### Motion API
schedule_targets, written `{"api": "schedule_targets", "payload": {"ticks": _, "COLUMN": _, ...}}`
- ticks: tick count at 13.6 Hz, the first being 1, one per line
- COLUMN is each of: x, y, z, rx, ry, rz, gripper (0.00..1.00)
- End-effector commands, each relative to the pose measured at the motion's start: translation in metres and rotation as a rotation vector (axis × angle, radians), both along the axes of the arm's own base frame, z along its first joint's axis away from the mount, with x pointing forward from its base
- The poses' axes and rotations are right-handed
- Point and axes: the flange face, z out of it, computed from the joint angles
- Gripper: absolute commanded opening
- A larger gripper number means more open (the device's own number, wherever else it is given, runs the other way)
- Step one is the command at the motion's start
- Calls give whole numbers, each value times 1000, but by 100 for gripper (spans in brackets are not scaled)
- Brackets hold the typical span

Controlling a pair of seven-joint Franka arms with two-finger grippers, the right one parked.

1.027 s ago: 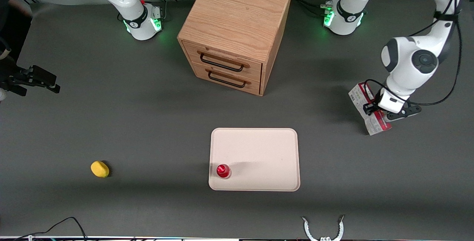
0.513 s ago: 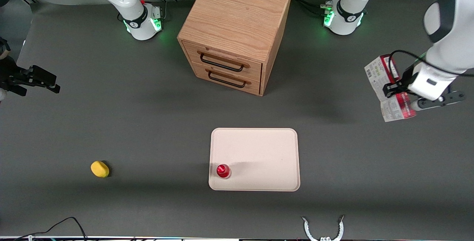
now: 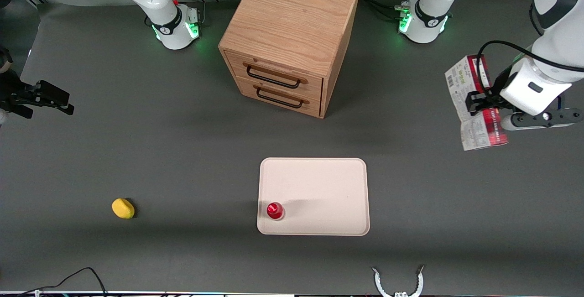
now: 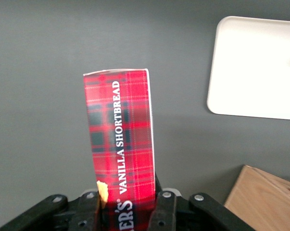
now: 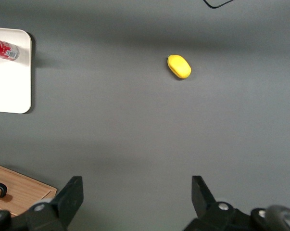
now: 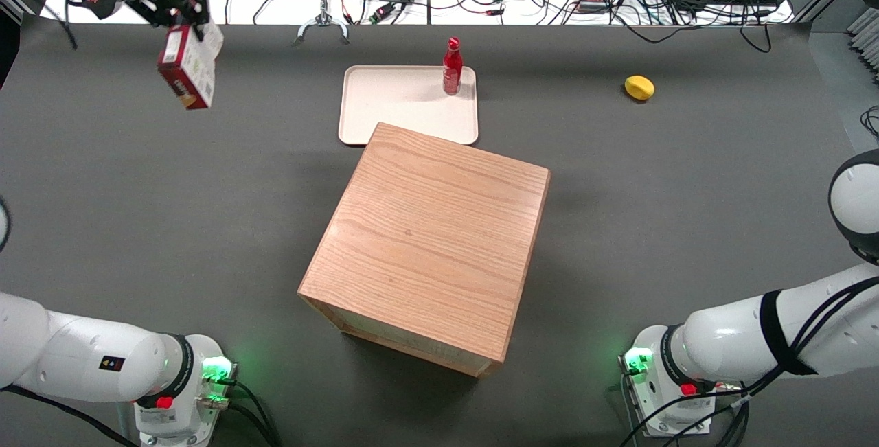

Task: Place red cookie box on tray
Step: 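Lift the cookie box with the left gripper off the table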

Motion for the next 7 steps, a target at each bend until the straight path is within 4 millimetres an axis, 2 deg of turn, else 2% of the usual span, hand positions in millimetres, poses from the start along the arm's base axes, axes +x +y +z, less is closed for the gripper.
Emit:
{"api": "schedule_targets", "payload": {"ticks": 1, "x": 23, "y": -60, "z": 6, "rx": -25, "ry": 23, "rz": 41, "gripper": 0}}
{"api": "schedule_targets", "payload": {"ticks": 2, "x": 24, "y": -85, "z": -2, "rx": -33, "ry": 30, "rz": 61, "gripper": 0}}
{"api": "schedule_targets", "payload": {"ticks": 5, "x": 39, "y": -158, "z": -44, "rx": -41, "ry": 17, "rz": 91, "gripper": 0}}
{"api": "schedule_targets", "payload": {"ticks": 7, "x": 51, "y": -190, "z": -70, "rx": -40, "ry": -16, "rz": 117, "gripper": 0}}
